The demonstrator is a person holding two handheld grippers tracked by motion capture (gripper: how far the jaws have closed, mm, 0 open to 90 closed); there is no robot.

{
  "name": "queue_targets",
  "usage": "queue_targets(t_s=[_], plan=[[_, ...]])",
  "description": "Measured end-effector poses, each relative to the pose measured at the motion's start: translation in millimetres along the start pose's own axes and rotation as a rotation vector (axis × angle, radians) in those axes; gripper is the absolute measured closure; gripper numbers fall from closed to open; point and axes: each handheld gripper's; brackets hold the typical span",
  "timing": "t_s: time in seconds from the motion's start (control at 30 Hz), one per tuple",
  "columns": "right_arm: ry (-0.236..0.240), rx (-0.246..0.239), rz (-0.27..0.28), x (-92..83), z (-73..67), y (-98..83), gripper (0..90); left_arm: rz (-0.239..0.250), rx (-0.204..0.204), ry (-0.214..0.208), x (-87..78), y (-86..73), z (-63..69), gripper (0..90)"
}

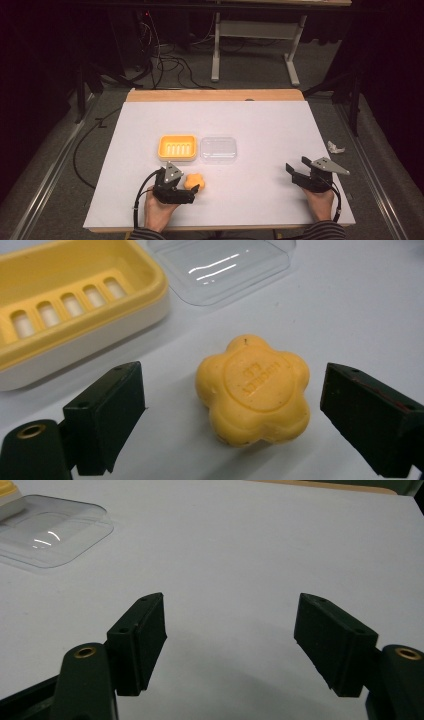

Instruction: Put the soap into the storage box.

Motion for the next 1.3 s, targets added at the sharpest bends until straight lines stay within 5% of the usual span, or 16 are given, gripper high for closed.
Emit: queue_targets(t_s=[0.33,0.67,0.87,1.3], plan=[[0.0,0.0,0.0,0.0,-0.1,0.0,29.1,-0.028,0.06,0.015,15.1,4.0,12.4,14.4],[0.003,-0.004,0.002,-0.4,0.0,-0.1,29.0,-0.088,0.052,0.032,29.2,4.1,13.3,17.4],[0.002,-0.004,0.004,-0.6,-0.2,-0.1,29.0,-0.086,0.049,0.029,31.8,3.5,13.5,24.8],[0.002,0.004,0.006,-0.8,0.2,-0.2,29.0,-0.084,0.095,0.004,32.0,2.9,10.9,26.0]])
Point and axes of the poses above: each handheld gripper's, and its own axes: x roughly forward along the jaws, y roughly out of its top, z roughly to its right
